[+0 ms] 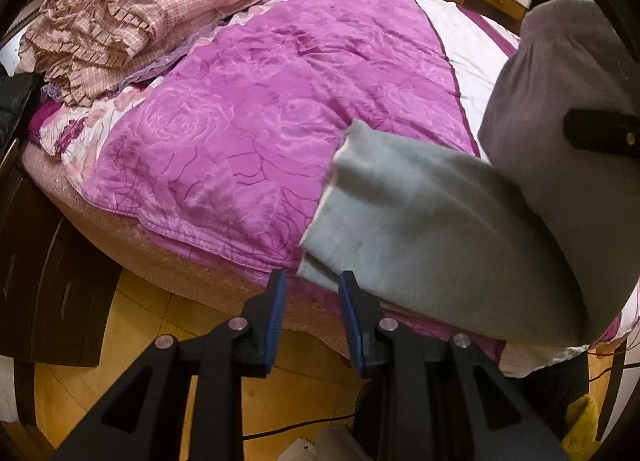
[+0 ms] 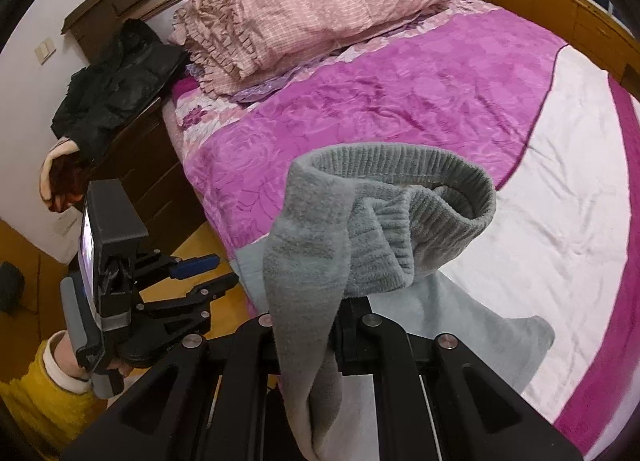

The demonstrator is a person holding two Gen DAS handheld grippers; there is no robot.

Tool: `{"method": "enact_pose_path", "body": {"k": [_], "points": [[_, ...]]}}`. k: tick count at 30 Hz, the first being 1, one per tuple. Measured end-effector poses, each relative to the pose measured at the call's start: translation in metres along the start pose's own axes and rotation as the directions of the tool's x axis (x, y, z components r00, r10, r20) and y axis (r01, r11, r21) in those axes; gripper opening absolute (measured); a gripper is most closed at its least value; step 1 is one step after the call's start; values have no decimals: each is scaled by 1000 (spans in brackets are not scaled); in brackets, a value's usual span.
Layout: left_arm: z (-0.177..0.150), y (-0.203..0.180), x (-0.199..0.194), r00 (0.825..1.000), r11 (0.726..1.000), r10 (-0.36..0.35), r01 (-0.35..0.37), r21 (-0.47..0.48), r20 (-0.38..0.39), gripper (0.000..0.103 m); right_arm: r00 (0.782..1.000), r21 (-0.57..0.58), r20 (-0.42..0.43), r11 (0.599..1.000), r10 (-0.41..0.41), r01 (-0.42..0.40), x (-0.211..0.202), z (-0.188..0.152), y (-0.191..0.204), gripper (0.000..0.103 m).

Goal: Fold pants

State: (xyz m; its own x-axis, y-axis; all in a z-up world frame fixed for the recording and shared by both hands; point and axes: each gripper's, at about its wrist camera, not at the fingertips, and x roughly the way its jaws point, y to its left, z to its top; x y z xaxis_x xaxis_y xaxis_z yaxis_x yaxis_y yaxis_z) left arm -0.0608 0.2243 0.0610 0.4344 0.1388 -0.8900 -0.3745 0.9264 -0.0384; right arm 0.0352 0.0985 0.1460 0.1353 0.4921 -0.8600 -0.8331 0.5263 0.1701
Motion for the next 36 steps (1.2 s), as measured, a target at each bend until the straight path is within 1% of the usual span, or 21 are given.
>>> {"method": "enact_pose_path", "body": {"k": [8,12,16,19,21,23,27,29,31,33,36], "points": [[-2,17,0,1000,999,-10,10,-46,4,28,998,-17,-54,1000,18,-19,31,7,17,3],[-6,28,0,1000,996,-15,15,-93,4,28,997,-9,-73,999,31,-31,48,9,24,4],[-10,33,1,1000,993,-18,18,-114,-2,28,994,34,-88,997,65,-62,65,10,25,10],[-11,32,-2,1000,994,-19,19,-111,2,28,990,68,-79,991,119,-114,69,7,23,16],[-12,32,-5,1000,993,-23,24,-113,7,28,988,85,-67,987,142,-136,66,5,22,20],[-13,31,-7,1000,993,-28,30,-117,14,28,986,102,-41,982,163,-158,57,2,20,27],[-12,24,-13,998,993,-44,48,-110,33,28,983,94,-10,979,185,-183,39,-4,19,36],[-11,18,-18,997,993,-56,60,-99,45,28,985,82,7,981,174,-174,29,-9,18,40],[-10,13,-23,996,993,-70,75,-88,60,28,989,74,16,986,149,-150,21,-16,15,41],[-8,9,-28,994,992,-87,92,-83,71,28,994,75,12,991,111,-111,15,-26,8,41],[-6,3,-33,989,989,-121,128,-78,85,28,1000,90,-14,996,27,-26,11,-45,-6,41]]}}
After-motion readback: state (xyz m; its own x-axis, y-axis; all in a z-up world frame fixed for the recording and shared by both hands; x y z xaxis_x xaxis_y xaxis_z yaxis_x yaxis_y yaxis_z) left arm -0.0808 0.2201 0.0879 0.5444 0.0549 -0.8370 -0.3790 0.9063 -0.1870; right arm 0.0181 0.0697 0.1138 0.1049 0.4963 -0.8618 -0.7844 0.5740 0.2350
